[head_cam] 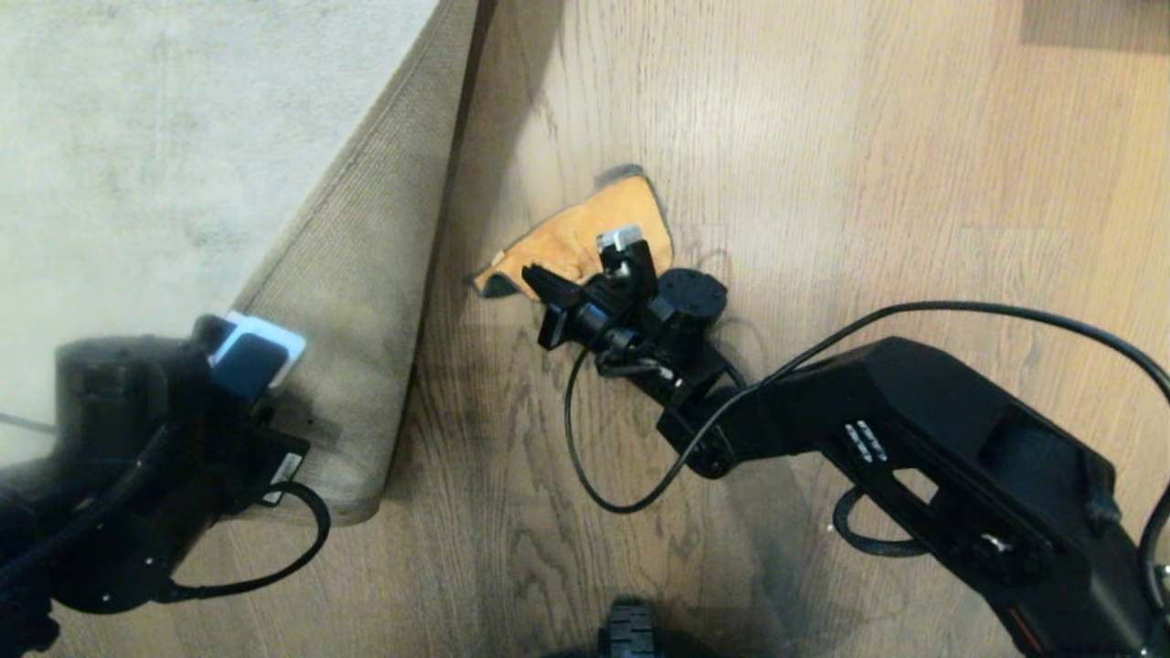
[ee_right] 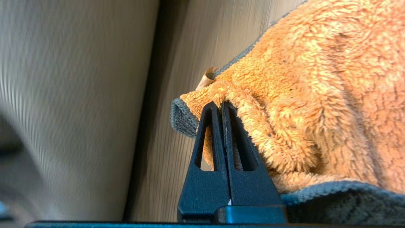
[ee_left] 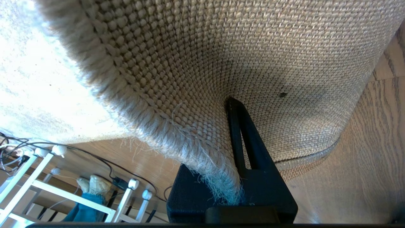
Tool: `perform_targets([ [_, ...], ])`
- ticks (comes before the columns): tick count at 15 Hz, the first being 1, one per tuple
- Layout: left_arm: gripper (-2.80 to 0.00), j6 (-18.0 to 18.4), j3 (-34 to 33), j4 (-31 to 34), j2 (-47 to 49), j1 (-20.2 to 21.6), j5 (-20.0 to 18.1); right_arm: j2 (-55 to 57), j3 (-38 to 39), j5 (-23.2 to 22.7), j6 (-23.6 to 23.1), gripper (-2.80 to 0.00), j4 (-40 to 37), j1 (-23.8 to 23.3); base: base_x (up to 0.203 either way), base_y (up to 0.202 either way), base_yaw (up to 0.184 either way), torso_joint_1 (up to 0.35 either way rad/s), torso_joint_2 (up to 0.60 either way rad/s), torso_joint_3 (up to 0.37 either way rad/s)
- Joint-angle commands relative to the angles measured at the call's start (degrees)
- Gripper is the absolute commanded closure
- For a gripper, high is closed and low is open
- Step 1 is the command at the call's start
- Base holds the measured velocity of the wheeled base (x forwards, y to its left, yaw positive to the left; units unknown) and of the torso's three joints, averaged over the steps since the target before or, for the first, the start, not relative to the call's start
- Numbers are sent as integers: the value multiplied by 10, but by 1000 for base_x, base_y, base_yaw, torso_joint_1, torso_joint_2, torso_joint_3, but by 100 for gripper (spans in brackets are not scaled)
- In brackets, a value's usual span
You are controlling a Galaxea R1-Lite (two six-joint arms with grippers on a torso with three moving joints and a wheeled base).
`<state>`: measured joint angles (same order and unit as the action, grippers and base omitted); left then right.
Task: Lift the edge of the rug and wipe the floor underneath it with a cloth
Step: Wipe the floor under the carpet with a rag
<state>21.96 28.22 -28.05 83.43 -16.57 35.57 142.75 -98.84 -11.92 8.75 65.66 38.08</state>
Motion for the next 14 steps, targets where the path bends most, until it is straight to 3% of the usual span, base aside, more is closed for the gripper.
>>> perform_targets([
  [1, 0, 1, 0, -2, 0, 0, 2, -1, -51, 1, 0, 0, -19, -8, 0, 0, 0, 0, 0, 0],
  [4, 0, 1, 0, -2, 0, 0, 3, -2, -101, 1, 0, 0, -61, -16, 0, 0, 0, 0, 0, 0],
  [8, 0, 1, 1, -2, 0, 0, 3, -9, -93, 1, 0, 0, -56, -15, 0, 0, 0, 0, 0, 0],
  [14, 0, 1, 1, -2, -1, 0, 3, -17, 10, 1, -3, 0, -14, -14, 0, 0, 0, 0, 0, 0],
])
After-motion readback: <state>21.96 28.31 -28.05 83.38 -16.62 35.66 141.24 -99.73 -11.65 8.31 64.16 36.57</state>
